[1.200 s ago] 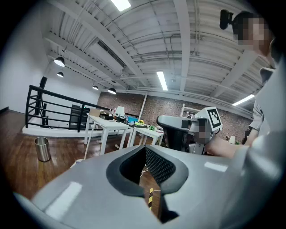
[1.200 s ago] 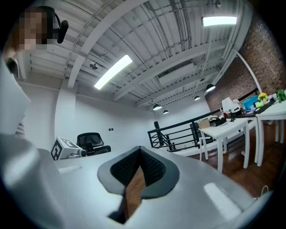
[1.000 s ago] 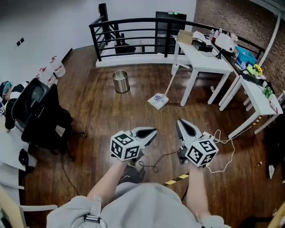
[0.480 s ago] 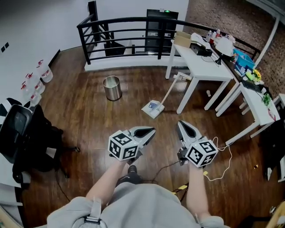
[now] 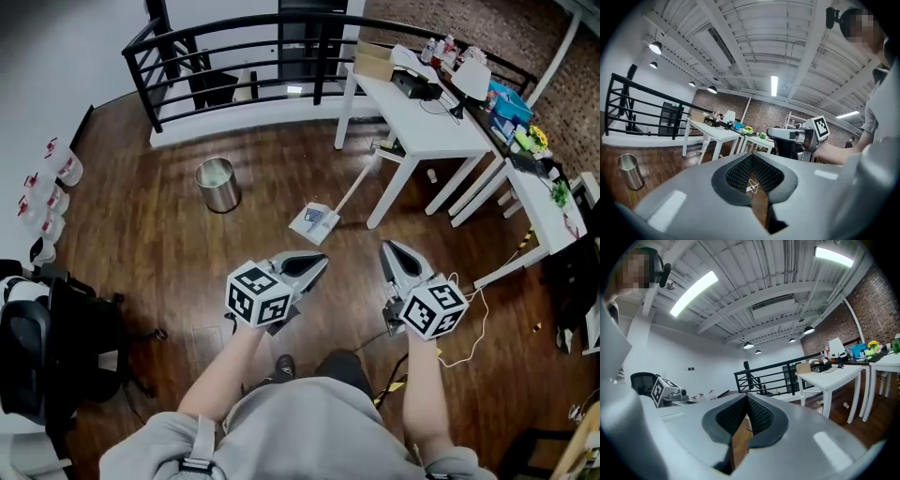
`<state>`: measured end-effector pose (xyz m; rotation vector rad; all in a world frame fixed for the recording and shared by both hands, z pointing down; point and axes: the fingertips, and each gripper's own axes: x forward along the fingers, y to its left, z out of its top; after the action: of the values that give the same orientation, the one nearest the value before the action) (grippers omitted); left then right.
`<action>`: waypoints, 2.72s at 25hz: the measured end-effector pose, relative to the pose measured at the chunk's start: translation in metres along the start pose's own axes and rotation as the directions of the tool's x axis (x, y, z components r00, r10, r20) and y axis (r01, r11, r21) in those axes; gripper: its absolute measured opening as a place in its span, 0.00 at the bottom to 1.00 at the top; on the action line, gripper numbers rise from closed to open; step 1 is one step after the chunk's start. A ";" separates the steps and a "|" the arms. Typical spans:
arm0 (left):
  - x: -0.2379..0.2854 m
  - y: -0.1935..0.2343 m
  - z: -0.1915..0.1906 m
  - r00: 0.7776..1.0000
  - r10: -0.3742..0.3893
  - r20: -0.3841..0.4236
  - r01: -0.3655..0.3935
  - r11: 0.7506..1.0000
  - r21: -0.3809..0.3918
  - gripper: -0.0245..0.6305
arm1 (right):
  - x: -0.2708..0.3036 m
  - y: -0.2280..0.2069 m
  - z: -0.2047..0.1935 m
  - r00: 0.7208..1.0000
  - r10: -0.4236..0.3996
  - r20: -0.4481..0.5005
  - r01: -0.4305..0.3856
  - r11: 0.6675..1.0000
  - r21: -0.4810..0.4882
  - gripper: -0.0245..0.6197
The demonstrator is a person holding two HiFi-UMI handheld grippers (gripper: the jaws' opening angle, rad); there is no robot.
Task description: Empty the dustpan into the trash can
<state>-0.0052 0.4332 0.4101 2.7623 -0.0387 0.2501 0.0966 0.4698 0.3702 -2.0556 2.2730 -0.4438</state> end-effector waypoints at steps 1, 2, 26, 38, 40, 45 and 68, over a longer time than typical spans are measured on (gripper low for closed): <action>0.005 0.009 0.001 1.000 0.000 -0.001 0.000 1.000 -0.004 0.04 | 0.008 -0.008 -0.001 1.000 -0.004 -0.006 0.004 1.000 0.000 0.04; 0.012 0.017 0.002 1.000 0.000 -0.003 0.000 1.000 -0.008 0.04 | 0.016 -0.018 -0.002 1.000 -0.008 -0.011 0.008 1.000 0.000 0.04; 0.277 0.246 0.028 0.977 0.187 -0.107 -0.201 0.970 -0.139 0.04 | 0.331 -0.397 -0.143 0.899 -0.030 -0.438 0.031 1.000 -0.005 0.45; 0.296 0.292 0.007 0.962 0.206 -0.178 -0.244 0.943 -0.228 0.04 | 0.409 -0.421 -0.161 0.896 -0.029 -0.443 0.018 0.999 -0.029 0.41; 0.297 0.297 0.006 0.960 0.214 -0.180 -0.253 0.940 -0.231 0.04 | 0.416 -0.421 -0.159 0.899 -0.026 -0.437 0.005 0.999 -0.050 0.35; 0.280 0.313 0.007 0.945 0.272 -0.182 -0.309 0.924 -0.226 0.04 | 0.429 -0.427 -0.143 0.920 -0.045 -0.389 0.021 0.998 -0.067 0.34; 0.084 0.429 0.069 0.920 0.391 -0.031 -0.390 0.903 -0.182 0.04 | 0.533 -0.207 0.085 0.979 0.174 -0.106 -0.192 0.962 -0.195 0.33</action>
<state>0.0634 0.0086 0.5147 2.5450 -0.5932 0.3233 0.2525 -0.0845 0.4224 -1.9168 2.6329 -0.3062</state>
